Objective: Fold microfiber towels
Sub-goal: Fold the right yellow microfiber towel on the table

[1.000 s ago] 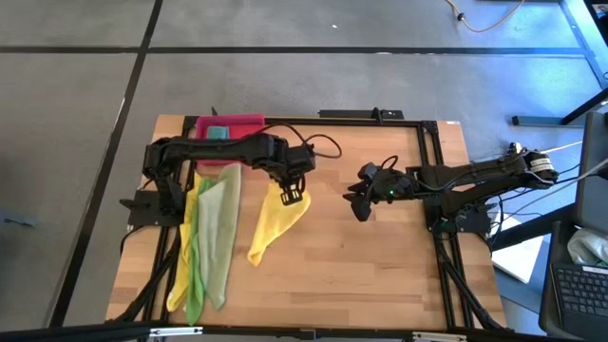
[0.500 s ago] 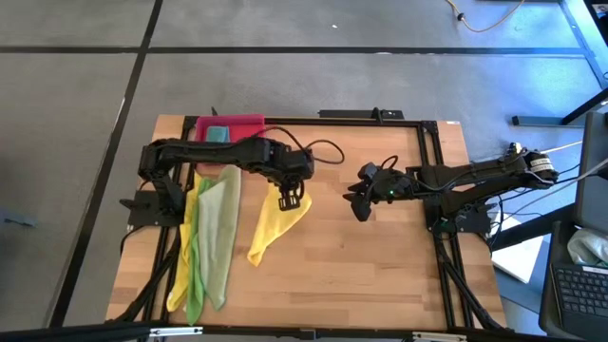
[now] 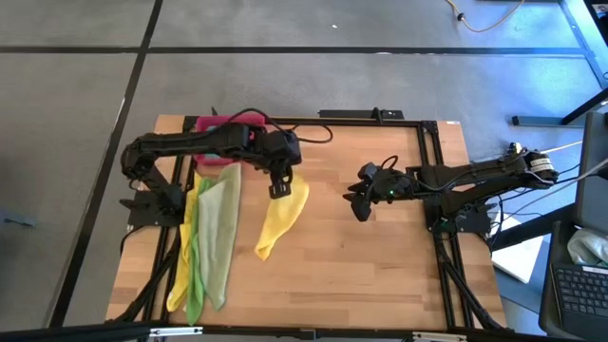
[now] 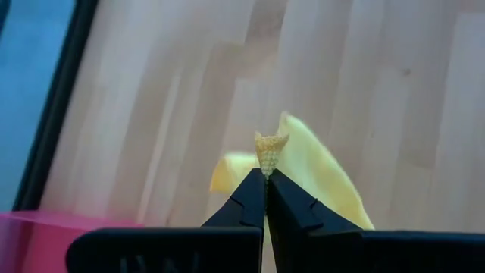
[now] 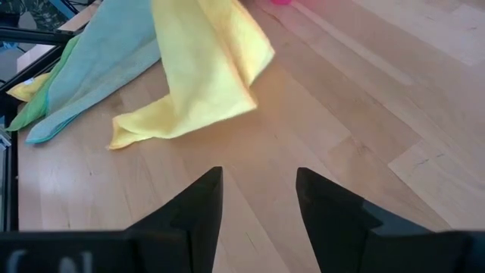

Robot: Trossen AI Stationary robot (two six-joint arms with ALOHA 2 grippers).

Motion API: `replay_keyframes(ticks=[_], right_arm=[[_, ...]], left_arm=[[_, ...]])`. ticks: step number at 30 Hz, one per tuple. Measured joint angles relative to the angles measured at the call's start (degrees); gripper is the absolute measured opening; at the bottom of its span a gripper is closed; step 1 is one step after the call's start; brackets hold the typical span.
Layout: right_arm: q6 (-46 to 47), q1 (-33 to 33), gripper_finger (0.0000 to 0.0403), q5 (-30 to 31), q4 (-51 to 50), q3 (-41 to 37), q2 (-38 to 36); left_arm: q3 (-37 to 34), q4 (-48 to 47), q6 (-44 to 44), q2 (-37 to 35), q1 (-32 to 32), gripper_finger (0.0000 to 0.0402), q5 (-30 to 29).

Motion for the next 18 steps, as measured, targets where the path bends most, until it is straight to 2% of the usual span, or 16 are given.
replay_keyframes(ticks=[5,13,18], right_arm=[[0.0,0.0,0.0172,0.0,0.0,0.0,0.0],[0.0,0.0,0.0172,0.0,0.0,0.0,0.0],[0.0,0.0,0.0172,0.0,0.0,0.0,0.0]], left_arm=[[0.1,3.3,-0.6,-1.1,-0.4,0.0000,-1.9],[0.0,3.0,-5.7,-1.2,-0.6,0.0000,-3.0],[0.0,3.3,-9.9,-1.2,-1.5,0.0000,-5.7]])
